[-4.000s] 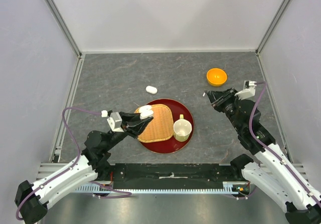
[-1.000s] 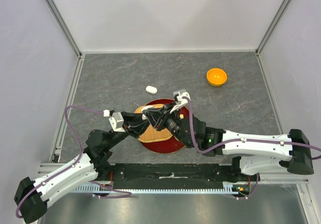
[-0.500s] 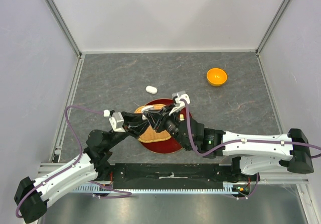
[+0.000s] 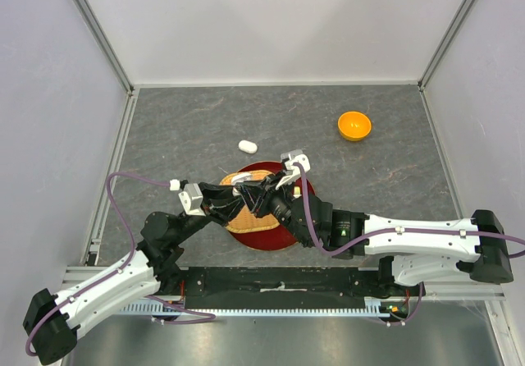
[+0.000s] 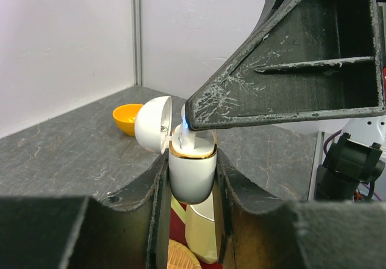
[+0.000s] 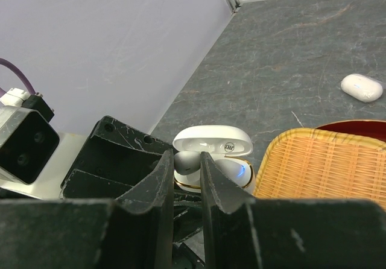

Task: Insert the wireless bluetooth earbuds into the charging case
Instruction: Place the earbud in the charging case, then close the charging case.

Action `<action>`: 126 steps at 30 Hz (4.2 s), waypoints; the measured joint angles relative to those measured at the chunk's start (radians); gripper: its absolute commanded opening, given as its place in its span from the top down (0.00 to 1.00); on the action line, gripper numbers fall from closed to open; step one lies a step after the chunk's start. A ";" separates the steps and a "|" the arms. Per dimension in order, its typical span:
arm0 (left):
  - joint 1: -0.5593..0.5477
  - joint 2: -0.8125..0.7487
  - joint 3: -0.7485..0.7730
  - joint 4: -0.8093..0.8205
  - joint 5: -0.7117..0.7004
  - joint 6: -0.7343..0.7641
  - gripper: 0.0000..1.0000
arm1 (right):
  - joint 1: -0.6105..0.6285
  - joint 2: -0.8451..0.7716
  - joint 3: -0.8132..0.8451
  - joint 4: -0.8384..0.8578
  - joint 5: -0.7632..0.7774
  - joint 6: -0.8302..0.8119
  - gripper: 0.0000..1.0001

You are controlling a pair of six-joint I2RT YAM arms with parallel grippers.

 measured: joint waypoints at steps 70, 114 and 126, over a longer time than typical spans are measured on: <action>0.000 -0.051 -0.001 -0.023 -0.026 0.000 0.98 | -0.274 -0.126 0.224 -0.439 0.052 0.018 0.02; -0.001 0.044 0.071 -0.126 0.089 -0.009 0.98 | -0.573 0.078 0.203 -0.555 -0.945 0.117 0.02; -0.003 0.058 0.098 -0.186 -0.003 -0.054 0.98 | -0.569 -0.054 0.121 -0.558 -0.848 0.119 0.02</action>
